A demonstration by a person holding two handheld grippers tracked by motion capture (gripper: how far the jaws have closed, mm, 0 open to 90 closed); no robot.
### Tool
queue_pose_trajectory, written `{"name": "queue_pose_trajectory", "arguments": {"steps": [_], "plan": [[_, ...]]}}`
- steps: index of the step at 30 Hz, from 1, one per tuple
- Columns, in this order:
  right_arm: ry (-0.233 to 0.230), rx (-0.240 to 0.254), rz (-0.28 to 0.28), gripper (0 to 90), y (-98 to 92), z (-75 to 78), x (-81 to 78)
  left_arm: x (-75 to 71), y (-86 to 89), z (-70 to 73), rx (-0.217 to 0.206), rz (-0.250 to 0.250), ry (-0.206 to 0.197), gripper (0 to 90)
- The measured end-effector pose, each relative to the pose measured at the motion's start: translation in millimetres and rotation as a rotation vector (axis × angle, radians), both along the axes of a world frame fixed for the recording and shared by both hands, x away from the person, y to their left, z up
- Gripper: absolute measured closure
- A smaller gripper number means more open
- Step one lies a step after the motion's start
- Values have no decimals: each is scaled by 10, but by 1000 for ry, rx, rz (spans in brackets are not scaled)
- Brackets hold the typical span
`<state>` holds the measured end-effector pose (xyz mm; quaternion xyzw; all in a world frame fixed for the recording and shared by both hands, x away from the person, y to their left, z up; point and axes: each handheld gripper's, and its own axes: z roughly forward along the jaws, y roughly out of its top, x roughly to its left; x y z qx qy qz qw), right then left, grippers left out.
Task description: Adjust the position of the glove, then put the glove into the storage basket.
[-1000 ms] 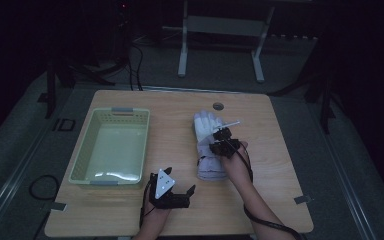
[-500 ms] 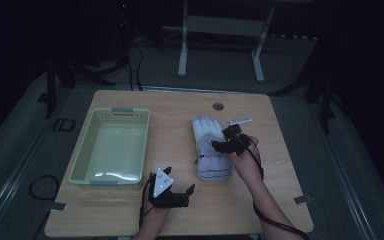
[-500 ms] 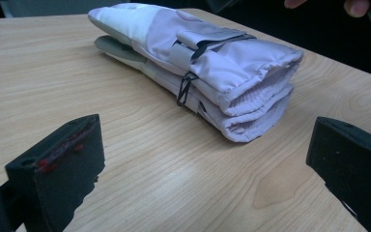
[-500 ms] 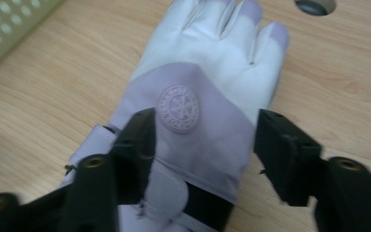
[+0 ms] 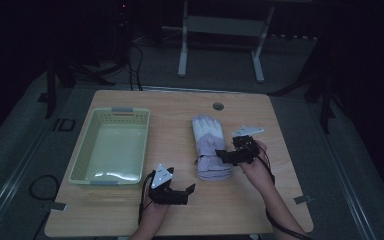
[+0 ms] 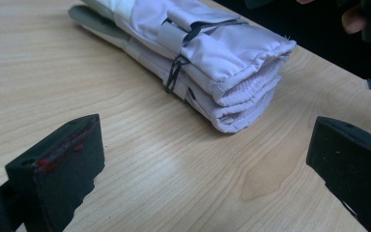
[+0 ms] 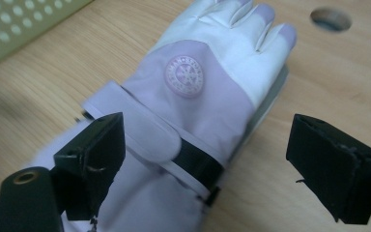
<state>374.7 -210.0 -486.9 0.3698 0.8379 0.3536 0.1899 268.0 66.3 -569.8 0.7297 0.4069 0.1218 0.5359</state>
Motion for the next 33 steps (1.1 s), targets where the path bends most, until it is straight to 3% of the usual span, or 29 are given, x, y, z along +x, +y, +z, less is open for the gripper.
{"name": "queue_pose_trajectory", "arguments": {"steps": [1, 5, 9, 12, 17, 20, 22, 23, 24, 27, 28, 29, 30, 33], "plan": [[-60, -18, 16, 138, -54, -7, -28, 29, -7, 41, 1, -20, 19, 2], [-132, -22, 6, 143, -154, 15, -44, 74, -98, 144, 60, -54, 8, 2], [-109, -32, 0, 143, -233, 27, -23, 121, -187, 233, 111, -36, -21, 2], [-72, -41, -16, 138, -265, 26, 14, 202, -210, 308, 99, -55, -18, 2], [-100, -33, -7, 139, -270, 21, 51, 339, -202, 420, 72, -54, -41, 2], [-83, -33, -26, 139, -254, 18, 110, 486, -185, 493, 49, -53, -3, 2], [-64, 25, -41, 134, -243, 24, 183, 614, -185, 560, 49, -29, -12, 2], [-64, 25, -41, 134, -243, 24, 183, 614, -185, 560, 49, -29, -12, 2], [-53, 70, -51, 129, -225, 13, 236, 695, -198, 599, 56, -10, -8, 2], [-31, 73, -58, 118, -184, -9, 285, 767, -216, 617, 48, -1, 10, 2], [-19, 71, -51, 101, -142, -27, 315, 823, -264, 617, 73, 12, 35, 2], [-19, 71, -51, 101, -142, -27, 315, 823, -264, 617, 73, 12, 35, 2], [-7, 91, -58, 101, -112, -48, 342, 857, -319, 599, 107, 26, 56, 2], [4, 102, -58, 101, -90, -83, 362, 876, -362, 560, 110, 29, 88, 3]]}}
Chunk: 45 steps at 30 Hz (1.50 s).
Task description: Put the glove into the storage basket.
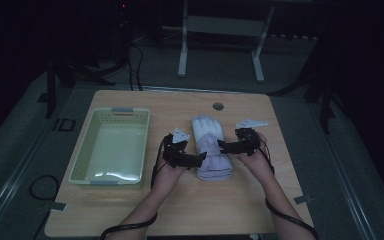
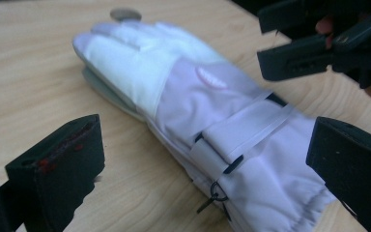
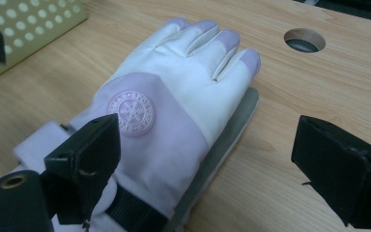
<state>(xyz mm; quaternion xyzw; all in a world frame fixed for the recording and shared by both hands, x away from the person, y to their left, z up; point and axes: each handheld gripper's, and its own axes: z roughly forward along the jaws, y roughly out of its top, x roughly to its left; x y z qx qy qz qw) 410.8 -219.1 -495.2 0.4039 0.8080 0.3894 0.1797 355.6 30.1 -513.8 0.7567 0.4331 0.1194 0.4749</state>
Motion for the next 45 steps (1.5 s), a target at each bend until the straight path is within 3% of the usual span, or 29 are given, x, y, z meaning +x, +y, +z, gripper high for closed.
{"name": "queue_pose_trajectory", "arguments": {"steps": [1, 2, 3, 4, 5, 6, 7, 8, 9, 12, 13, 17, 19, 20, 21, 22, 23, 26, 27, 30, 35, 37, 45], "plan": [[29, 7, 4, 113, 12, -39, 25, 8, -42, -40, -4, -2, 34, 3], [29, 7, 4, 113, 12, -39, 25, 8, -42, -40, -4, -2, 34, 3], [40, 6, -12, 156, 18, -66, 42, 6, -83, -80, -2, 3, 62, 8], [40, 6, -12, 156, 18, -66, 42, 6, -83, -80, -2, 3, 62, 83], [51, 6, -34, 182, 17, -97, 66, 16, -111, -115, 6, 45, 89, 173], [51, 6, -34, 182, 17, -97, 66, 16, -111, -115, 6, 45, 89, 162], [69, 13, -50, 189, 10, -129, 86, 34, -118, -159, -14, 39, 126, 160], [69, 13, -50, 189, 10, -129, 86, 34, -118, -159, -14, 39, 126, 161], [94, 39, -48, 204, -3, -166, 99, 31, -132, -207, -17, 35, 162, 164], [121, 73, -45, 213, -23, -207, 114, 20, -151, -255, -16, 32, 185, 167], [144, 87, -51, 224, -33, -253, 129, 19, -162, -300, -24, 22, 211, 167], [179, 73, -57, 271, -28, -320, 145, 38, -173, -370, -29, 5, 251, 174], [231, 82, -43, 335, -23, -367, 157, 53, -172, -413, -32, -16, 270, 221], [231, 82, -43, 335, -23, -367, 157, 53, -172, -413, -32, -16, 270, 245], [273, 93, -46, 376, -31, -392, 178, 63, -170, -435, -50, -44, 286, 291], [273, 93, -46, 376, -31, -392, 178, 63, -170, -435, -50, -44, 286, 320], [315, 90, -60, 389, -39, -421, 203, 71, -171, -446, -55, -66, 292, 344], [353, 121, -49, 433, -48, -447, 220, 84, -164, -460, -72, -88, 307, 419], [382, 142, -38, 528, -56, -463, 228, 89, -162, -465, -73, -96, 311, 461], [380, 149, -33, 557, -48, -466, 221, 105, -155, -485, -88, -109, 325, 509], [399, 133, -39, 697, -13, -440, 217, 106, -158, -471, -84, -105, 334, 613], [371, 89, -48, 767, 44, -409, 180, 99, -170, -456, -74, -103, 330, 681], [300, 34, -57, 809, 116, -314, 99, 98, -192, -354, -41, -108, 348, 747]]}}
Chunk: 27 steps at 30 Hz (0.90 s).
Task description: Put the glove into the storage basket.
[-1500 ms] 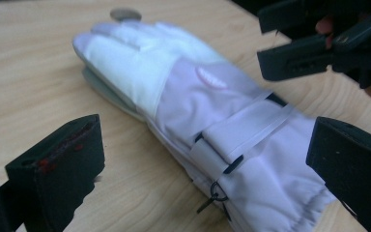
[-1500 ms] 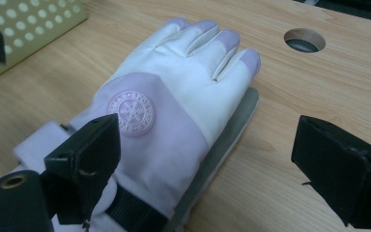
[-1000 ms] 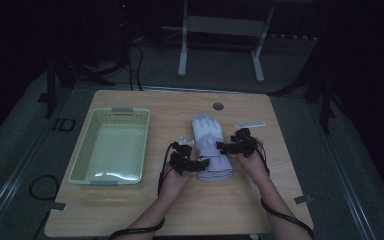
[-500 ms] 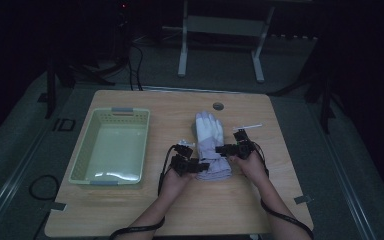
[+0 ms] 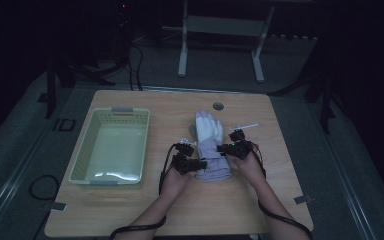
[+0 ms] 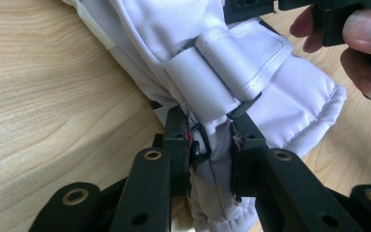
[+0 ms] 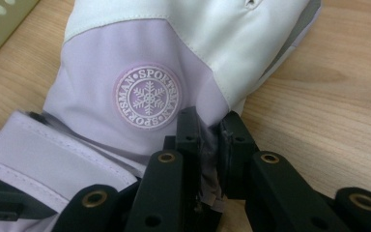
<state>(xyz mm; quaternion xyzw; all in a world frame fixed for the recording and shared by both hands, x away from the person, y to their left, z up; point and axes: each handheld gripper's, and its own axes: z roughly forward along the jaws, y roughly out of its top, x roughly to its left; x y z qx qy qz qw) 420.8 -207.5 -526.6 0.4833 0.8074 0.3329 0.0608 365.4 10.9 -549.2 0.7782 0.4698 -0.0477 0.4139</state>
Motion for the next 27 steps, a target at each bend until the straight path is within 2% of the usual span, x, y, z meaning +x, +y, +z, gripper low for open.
{"name": "queue_pose_trajectory", "arguments": {"steps": [11, 17, 25, 27], "plan": [[-63, 2, 0, 813, 63, 272, -76, 2, 93, 235, -17, -8, -9, 754], [-87, 17, 3, 814, 92, 435, -110, -16, 154, 421, -14, -26, -42, 755], [-135, 37, 10, 813, 160, 733, -142, -32, 260, 730, -10, -39, -92, 755], [-139, 56, 10, 813, 181, 817, -145, -40, 301, 806, -16, -38, -98, 755]]}}
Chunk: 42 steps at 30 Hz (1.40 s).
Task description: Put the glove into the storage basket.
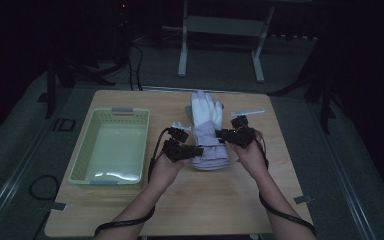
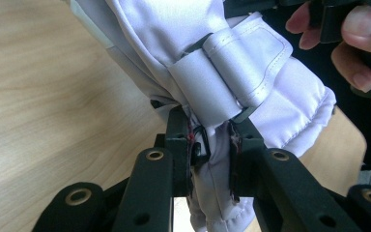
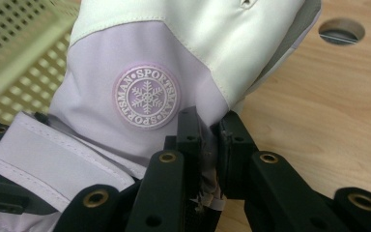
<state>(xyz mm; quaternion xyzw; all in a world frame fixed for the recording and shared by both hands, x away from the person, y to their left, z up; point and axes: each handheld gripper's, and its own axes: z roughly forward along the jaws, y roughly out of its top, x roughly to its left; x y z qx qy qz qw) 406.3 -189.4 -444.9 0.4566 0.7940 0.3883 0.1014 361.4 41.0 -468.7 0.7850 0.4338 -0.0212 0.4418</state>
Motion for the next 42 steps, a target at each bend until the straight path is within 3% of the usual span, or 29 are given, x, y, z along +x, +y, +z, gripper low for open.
{"name": "queue_pose_trajectory", "arguments": {"steps": [11, 16, 42], "plan": [[-27, 21, 17, 814, 211, 305, -30, -55, 219, 349, 37, 7, -40, 755], [-36, 42, 32, 814, 382, 446, -47, -106, 410, 514, 51, 20, -53, 755], [-31, 30, 145, 814, 1578, 528, -36, -340, 1551, 593, 67, 118, -46, 755]]}}
